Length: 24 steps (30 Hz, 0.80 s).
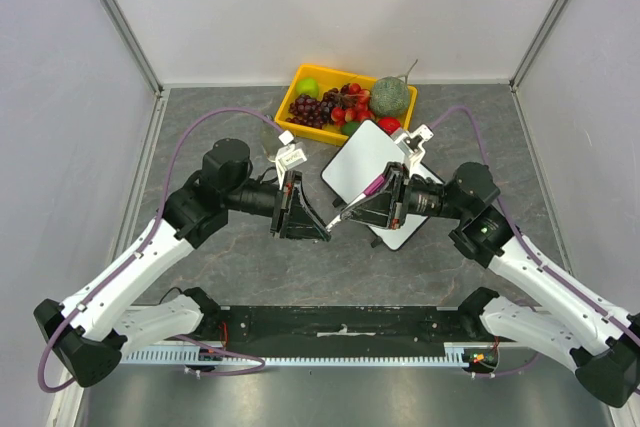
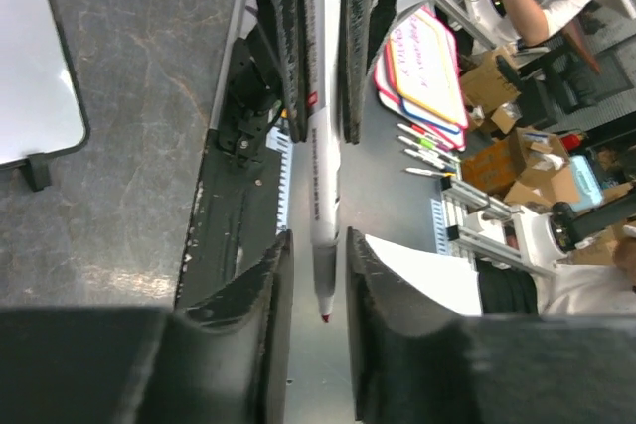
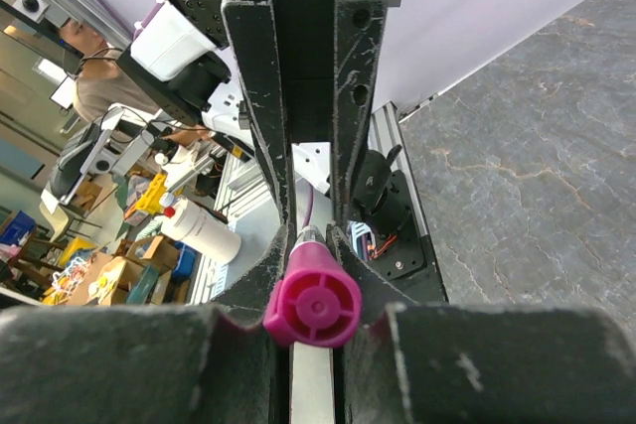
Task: Write a sentence on the whiteboard
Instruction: Pick up the whiteboard marker at the center of the board.
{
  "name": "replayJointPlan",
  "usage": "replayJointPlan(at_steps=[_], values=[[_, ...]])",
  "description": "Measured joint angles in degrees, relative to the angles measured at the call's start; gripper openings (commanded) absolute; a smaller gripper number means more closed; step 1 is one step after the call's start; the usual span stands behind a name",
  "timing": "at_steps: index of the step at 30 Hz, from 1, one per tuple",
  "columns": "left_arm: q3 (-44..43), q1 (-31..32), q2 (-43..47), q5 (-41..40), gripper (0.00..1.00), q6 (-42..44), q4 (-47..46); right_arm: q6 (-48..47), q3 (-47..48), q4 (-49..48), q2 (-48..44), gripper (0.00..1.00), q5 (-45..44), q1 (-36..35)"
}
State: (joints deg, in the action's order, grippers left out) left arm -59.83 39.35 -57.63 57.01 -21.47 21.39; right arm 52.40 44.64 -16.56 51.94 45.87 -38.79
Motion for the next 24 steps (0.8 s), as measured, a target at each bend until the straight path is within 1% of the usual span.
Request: replayJointPlan(at_steps=[2,4,6,7,11,14,18,24], values=[[0.3,0.0,0.4,-1.4,0.59,-0.3,-0.2,-0.5,0.0,1.0,-0.7,0.0,-1.2,0.0],[0.5,0.0,1.4,-3.8,0.71,-0.4,-0.1,-1.7,0.0,2.8,-1.7,0.0,-2.6,0.0],[0.5,0.0,2.8,-7.6,0.77,-0.6,0.2,-3.7,0.0,5.6,-2.9,0.0,-5.1,0.0],[0.5,0.0,3.5,-9.6,0.79,-0.6,0.5,-4.6,0.0,7.3,-3.5,0.0,-6.8,0.0],[0.8,-0.3,5.0,-17.0,0.81,-0.7,1.7,-7.6,-0.2,14.6,-5.5,0.0,-15.0,0.0],[2.3,-0.5,3.8,-21.7,0.82,-0.7,2.2,-8.9,-1.4,19.3,-7.1,0.0,-21.4,0.0],[4.5,-0.7,-1.5,-28.2,0.83,-0.8,3.0,-9.6,-4.3,24.7,-9.6,0.0,-29.5,0.0],[5.3,-0.7,-12.9,-34.8,0.84,0.6,0.5,-10.1,-5.5,31.1,-12.0,0.0,-36.5,0.8]])
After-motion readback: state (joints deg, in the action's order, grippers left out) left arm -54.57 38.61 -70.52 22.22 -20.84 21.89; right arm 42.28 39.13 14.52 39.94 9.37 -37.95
